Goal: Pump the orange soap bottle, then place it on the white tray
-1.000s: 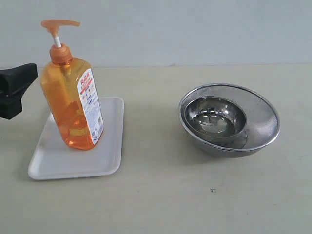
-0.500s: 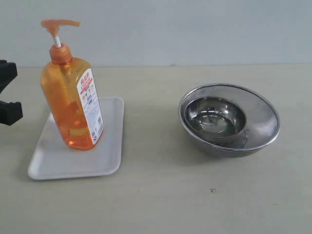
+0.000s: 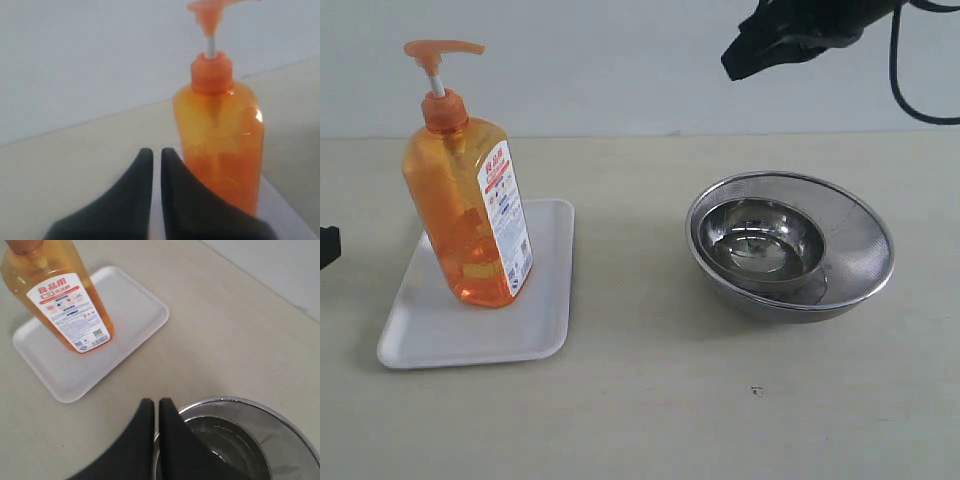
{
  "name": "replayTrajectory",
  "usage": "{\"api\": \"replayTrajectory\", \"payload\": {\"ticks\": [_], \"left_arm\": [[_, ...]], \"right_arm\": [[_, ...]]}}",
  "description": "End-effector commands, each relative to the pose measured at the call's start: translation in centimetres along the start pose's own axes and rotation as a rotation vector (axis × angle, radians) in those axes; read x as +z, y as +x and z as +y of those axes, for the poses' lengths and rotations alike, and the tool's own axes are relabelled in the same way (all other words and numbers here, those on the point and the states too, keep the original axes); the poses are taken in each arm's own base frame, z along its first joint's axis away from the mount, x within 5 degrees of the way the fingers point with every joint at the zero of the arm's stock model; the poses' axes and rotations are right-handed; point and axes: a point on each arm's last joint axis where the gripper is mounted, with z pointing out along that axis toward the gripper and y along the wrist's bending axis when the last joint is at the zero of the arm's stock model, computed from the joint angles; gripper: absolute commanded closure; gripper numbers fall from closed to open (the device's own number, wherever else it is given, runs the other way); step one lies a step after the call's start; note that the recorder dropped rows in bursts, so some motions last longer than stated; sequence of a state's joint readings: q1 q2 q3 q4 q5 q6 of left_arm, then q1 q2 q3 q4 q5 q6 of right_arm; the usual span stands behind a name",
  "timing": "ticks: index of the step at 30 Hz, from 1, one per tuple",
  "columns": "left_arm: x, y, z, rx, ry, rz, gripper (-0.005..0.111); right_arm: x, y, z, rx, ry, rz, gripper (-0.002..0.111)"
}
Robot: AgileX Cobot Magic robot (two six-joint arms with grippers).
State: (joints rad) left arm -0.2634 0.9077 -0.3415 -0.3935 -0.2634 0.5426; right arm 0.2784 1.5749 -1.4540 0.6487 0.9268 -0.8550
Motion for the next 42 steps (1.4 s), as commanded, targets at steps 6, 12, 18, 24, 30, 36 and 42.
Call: {"api": "replayTrajectory", "payload": {"ticks": [6, 12, 18, 24, 30, 36, 42], "left_arm": [[-0.4, 1.5, 0.8, -0.028, -0.087, -0.025, 0.102], [0.1, 1.5, 1.0, -0.009, -0.109, -0.044, 0.102], [2.9, 3.5, 0.6, 0.077, -0.107, 0.037, 0.102], [4.0, 3.9, 0.5, 0.067, -0.130, 0.003, 0.102], [4.7, 4.5, 1.7, 0.028, -0.192, -0.010, 0.102], [5.3, 5.4, 3.5, -0.085, -0.263, 0.022, 0.102], [7.5, 4.9, 3.1, -0.086, -0.025, 0.034, 0.102]], "right_arm": [[3.6, 0.0, 0.1, -0.128, -0.226, -0.102, 0.108], [6.5, 0.7, -0.2, -0.232, -0.345, -0.172, 0.108], [10.4, 1.1, 1.7, -0.334, -0.440, -0.179, 0.108], [12.0, 1.2, 2.5, -0.356, -0.421, -0.167, 0.108], [12.6, 1.4, 2.2, -0.348, -0.408, -0.164, 0.108], [12.8, 1.3, 2.0, -0.352, -0.380, -0.173, 0.108], [12.9, 1.2, 1.8, -0.352, -0.350, -0.178, 0.108]]}}
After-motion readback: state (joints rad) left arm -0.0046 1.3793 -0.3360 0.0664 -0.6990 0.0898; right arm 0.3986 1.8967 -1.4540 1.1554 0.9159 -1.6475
